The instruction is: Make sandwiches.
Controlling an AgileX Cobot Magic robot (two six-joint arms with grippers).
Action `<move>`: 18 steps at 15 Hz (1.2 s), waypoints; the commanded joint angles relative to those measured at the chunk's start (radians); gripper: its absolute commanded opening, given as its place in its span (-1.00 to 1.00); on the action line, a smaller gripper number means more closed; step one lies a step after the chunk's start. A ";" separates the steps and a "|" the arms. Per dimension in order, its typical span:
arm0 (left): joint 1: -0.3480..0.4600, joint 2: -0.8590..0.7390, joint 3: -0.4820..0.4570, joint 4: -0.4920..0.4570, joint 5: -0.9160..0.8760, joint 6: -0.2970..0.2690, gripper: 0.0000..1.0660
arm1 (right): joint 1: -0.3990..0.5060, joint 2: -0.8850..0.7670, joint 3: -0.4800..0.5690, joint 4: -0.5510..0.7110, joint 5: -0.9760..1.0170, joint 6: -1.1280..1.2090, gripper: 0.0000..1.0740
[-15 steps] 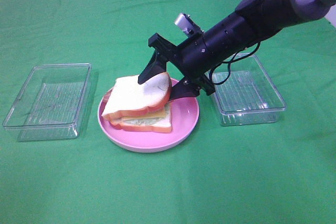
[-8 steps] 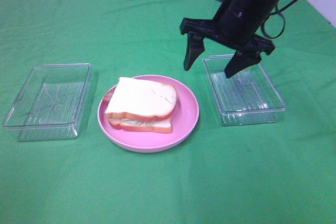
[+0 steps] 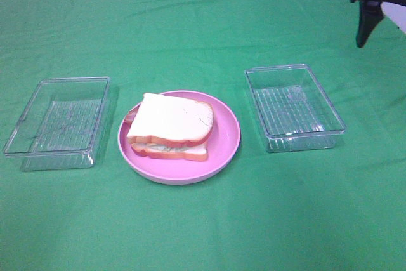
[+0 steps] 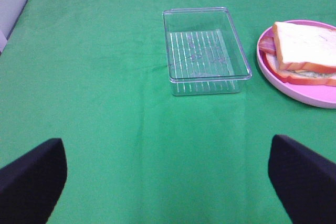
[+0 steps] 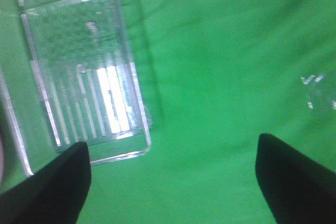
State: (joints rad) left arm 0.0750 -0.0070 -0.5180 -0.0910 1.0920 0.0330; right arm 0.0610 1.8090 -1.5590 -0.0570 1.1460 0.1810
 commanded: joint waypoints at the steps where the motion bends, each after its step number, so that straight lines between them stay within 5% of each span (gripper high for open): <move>1: 0.000 -0.015 0.003 -0.007 -0.015 -0.004 0.83 | -0.044 -0.016 0.004 0.003 0.104 -0.052 0.54; 6: 0.000 -0.015 0.003 -0.007 -0.016 -0.004 0.83 | -0.033 -0.340 0.364 0.071 0.020 -0.077 0.54; 8: 0.000 -0.015 0.003 -0.008 -0.015 -0.004 0.83 | -0.033 -0.664 0.674 0.077 -0.059 -0.077 0.54; 10: 0.000 -0.015 0.003 -0.009 -0.015 -0.004 0.83 | -0.033 -0.863 0.816 0.073 -0.070 -0.077 0.54; 15: 0.000 -0.015 0.003 -0.009 -0.015 -0.004 0.83 | -0.034 -1.256 1.035 0.057 -0.091 -0.077 0.54; 18: 0.000 -0.015 0.003 -0.009 -0.015 -0.004 0.83 | -0.034 -1.446 1.082 0.057 -0.087 -0.104 0.54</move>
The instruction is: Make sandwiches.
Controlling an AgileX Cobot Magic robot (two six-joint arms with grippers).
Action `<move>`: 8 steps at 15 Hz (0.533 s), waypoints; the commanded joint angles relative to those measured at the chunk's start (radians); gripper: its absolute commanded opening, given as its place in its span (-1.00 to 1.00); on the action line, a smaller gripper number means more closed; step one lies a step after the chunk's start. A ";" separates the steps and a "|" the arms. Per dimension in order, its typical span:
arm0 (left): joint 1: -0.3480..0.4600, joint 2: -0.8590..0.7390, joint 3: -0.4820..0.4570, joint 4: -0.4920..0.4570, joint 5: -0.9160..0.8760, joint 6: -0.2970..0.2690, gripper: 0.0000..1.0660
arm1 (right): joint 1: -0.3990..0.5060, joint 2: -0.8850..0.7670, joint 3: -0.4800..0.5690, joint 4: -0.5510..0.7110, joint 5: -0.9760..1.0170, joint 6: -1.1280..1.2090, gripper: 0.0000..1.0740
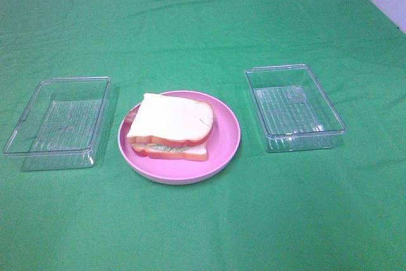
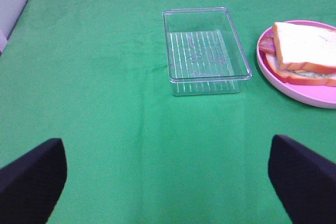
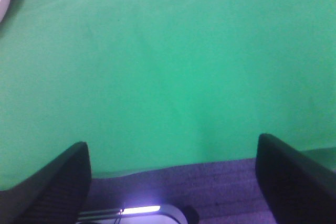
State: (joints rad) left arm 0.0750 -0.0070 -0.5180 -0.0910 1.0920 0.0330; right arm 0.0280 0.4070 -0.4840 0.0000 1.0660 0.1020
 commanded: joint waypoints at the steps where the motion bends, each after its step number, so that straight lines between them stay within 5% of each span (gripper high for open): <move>1: 0.000 -0.015 0.003 -0.009 -0.015 -0.004 0.83 | -0.001 -0.141 0.007 -0.005 -0.006 -0.035 0.54; 6: 0.000 -0.015 0.003 -0.009 -0.015 -0.004 0.83 | -0.001 -0.444 0.032 -0.005 0.037 -0.110 0.52; 8: 0.000 -0.017 0.003 -0.011 -0.015 -0.004 0.83 | -0.001 -0.440 0.032 0.000 0.037 -0.116 0.52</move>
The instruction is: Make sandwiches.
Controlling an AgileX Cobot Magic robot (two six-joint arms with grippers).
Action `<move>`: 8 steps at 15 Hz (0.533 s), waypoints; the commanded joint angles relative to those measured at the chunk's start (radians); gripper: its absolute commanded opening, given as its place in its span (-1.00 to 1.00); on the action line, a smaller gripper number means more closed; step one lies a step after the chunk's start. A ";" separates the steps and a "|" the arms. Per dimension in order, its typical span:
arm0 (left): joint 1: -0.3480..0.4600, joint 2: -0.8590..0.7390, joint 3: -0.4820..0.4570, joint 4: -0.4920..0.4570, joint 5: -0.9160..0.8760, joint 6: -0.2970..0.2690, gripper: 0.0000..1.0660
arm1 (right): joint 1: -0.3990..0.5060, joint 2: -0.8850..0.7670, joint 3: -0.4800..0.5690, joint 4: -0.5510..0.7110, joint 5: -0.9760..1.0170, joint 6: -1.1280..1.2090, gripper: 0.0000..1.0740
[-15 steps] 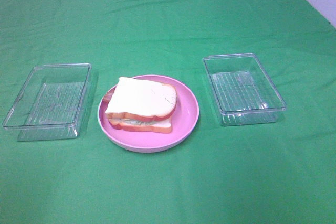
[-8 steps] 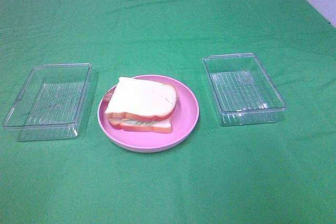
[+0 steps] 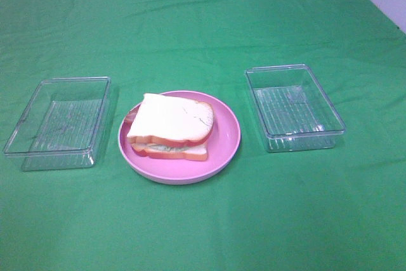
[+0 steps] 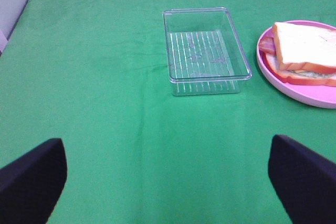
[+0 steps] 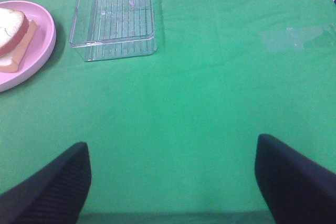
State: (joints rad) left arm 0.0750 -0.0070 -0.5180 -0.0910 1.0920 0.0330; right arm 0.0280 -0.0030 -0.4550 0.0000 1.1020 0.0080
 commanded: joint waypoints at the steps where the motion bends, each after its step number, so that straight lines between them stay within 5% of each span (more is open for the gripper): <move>1: 0.000 -0.017 0.003 -0.011 -0.015 -0.004 0.83 | -0.001 -0.035 0.003 0.000 0.001 -0.023 0.51; 8: 0.000 -0.017 0.003 -0.011 -0.015 -0.004 0.83 | -0.001 -0.034 0.003 0.006 0.000 -0.023 0.50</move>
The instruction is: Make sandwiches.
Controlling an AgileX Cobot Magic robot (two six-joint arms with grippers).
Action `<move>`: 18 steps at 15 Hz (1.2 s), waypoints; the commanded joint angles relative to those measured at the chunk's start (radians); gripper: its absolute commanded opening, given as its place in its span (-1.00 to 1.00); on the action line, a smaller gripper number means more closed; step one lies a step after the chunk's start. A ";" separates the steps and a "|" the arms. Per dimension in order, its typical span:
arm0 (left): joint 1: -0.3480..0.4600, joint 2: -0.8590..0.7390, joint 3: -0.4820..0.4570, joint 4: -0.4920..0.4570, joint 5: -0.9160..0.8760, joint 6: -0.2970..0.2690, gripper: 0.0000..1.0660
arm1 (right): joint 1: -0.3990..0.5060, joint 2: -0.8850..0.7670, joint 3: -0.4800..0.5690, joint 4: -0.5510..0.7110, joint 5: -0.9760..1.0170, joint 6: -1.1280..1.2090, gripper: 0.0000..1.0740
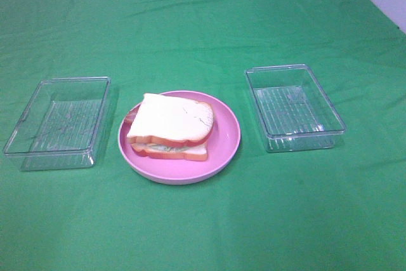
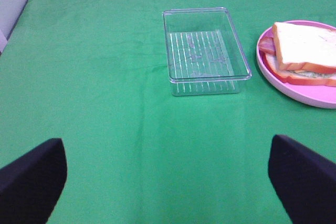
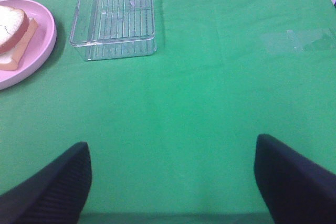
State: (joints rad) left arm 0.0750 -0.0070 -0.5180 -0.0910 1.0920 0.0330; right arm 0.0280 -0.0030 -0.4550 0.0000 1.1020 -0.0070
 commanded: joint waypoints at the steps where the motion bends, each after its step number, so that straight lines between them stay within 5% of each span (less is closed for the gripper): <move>1: 0.000 -0.017 0.003 -0.011 -0.015 -0.004 0.83 | -0.001 -0.033 0.003 0.006 0.000 -0.008 0.50; 18: 0.000 -0.017 0.003 -0.012 -0.015 -0.004 0.83 | -0.001 -0.033 0.003 0.006 0.000 -0.008 0.50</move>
State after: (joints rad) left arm 0.0750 -0.0070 -0.5180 -0.0910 1.0920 0.0330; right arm 0.0280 -0.0030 -0.4550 0.0000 1.1020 -0.0070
